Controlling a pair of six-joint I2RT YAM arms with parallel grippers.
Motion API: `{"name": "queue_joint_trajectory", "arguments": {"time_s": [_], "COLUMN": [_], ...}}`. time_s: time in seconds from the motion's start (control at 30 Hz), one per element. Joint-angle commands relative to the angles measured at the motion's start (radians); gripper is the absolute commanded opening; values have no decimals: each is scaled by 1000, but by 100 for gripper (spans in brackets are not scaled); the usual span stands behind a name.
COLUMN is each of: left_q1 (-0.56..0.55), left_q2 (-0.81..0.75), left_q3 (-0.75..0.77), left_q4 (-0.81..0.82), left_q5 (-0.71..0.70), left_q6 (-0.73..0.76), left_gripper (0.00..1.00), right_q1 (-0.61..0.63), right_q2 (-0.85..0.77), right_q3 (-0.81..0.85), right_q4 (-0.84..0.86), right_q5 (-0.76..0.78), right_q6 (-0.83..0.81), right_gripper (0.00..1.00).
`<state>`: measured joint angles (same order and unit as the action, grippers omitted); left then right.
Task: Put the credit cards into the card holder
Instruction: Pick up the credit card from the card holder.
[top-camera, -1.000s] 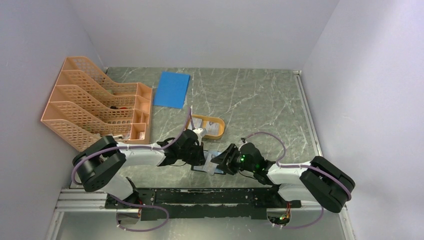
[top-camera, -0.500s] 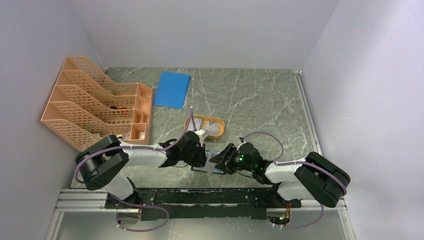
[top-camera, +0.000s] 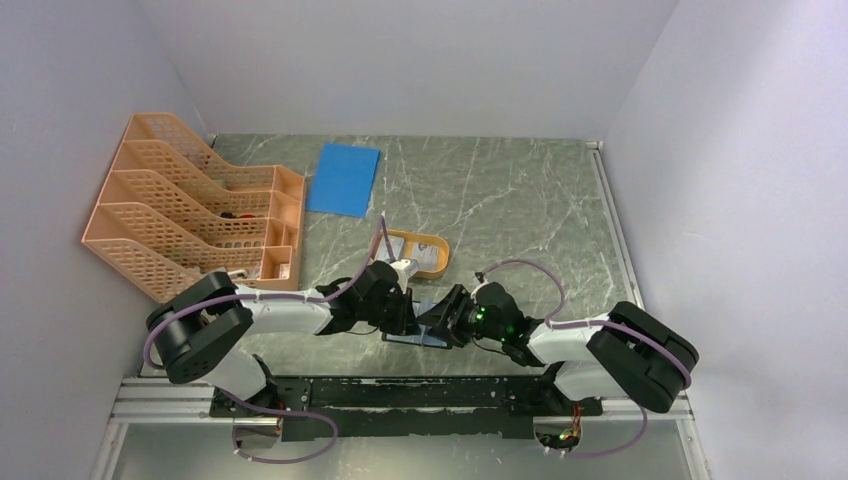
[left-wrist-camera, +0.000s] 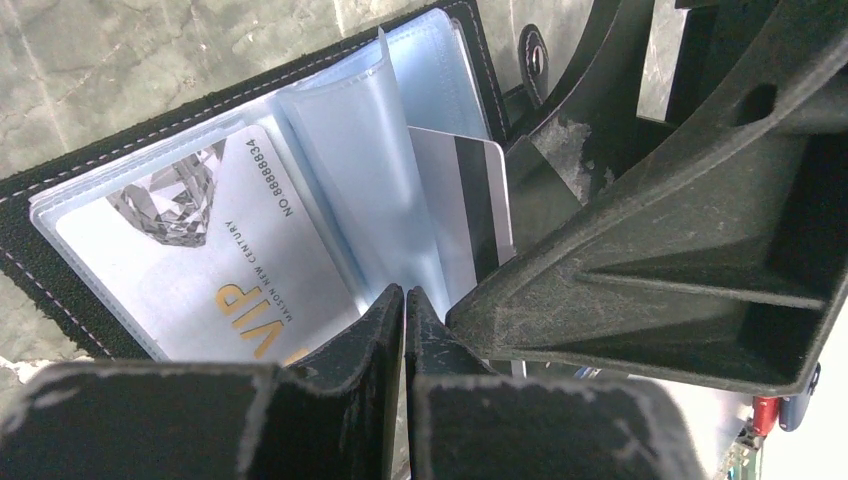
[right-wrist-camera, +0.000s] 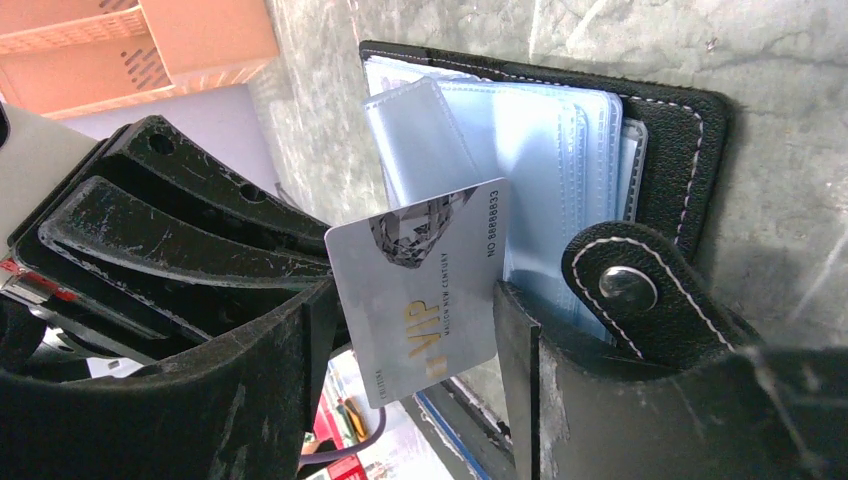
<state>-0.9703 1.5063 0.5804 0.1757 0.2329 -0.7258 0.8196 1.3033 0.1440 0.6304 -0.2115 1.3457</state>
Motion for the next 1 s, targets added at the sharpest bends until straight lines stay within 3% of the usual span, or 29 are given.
{"name": "queue_joint_trajectory", "arguments": {"time_s": [0.0, 0.4, 0.63, 0.83, 0.97], "left_q1": [-12, -11, -12, -12, -11], "left_q2": [-13, -22, -33, -97, -132], "left_q3": [6, 15, 25, 64, 93], "left_q4": [58, 11, -25, -139, -174], "left_q5": [57, 18, -2, -76, -108], "left_q6": [-10, 17, 31, 74, 102], "left_gripper": [11, 10, 10, 10, 10], "right_q1": [7, 7, 7, 7, 7], "right_q2": [-1, -149, -185, -296, -346], "right_q3": [4, 5, 19, 111, 156], "right_q4": [-62, -250, -310, -571, -706], "right_q5": [34, 81, 89, 121, 133], "right_q6": [-18, -56, -80, -150, -190], "right_gripper": [62, 48, 29, 4, 0]}}
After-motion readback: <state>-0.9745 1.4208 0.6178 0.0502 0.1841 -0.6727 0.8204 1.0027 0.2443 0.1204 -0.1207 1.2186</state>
